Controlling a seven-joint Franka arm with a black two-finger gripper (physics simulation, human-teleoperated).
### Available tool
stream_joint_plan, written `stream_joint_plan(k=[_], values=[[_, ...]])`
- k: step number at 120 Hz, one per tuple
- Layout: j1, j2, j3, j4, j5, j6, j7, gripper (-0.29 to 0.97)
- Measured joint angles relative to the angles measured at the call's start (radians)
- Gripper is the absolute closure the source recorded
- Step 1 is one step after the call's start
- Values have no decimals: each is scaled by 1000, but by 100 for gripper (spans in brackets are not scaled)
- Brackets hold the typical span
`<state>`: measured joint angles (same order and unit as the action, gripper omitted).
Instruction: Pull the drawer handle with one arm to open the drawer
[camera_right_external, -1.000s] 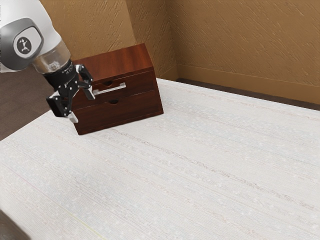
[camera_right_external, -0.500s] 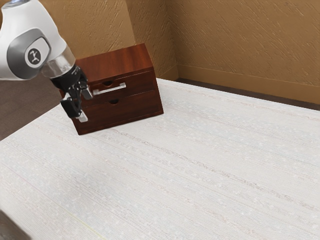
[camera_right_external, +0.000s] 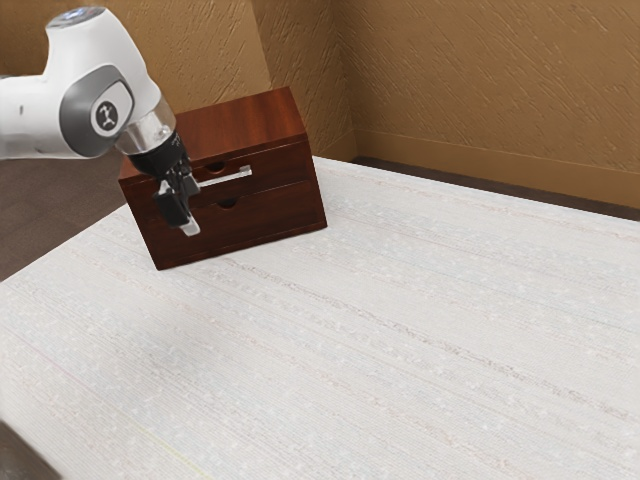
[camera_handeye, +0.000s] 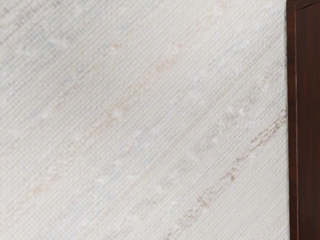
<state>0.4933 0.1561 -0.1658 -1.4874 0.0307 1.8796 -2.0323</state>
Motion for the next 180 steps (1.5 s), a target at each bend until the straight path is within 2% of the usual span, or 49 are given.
stream_joint_plan(k=[47,112,180], values=[[-1,151,1,172,39,23,-28,0],[5,299,8,333,61,48,-16,0],[10,340,9,347,85,108,63,0]])
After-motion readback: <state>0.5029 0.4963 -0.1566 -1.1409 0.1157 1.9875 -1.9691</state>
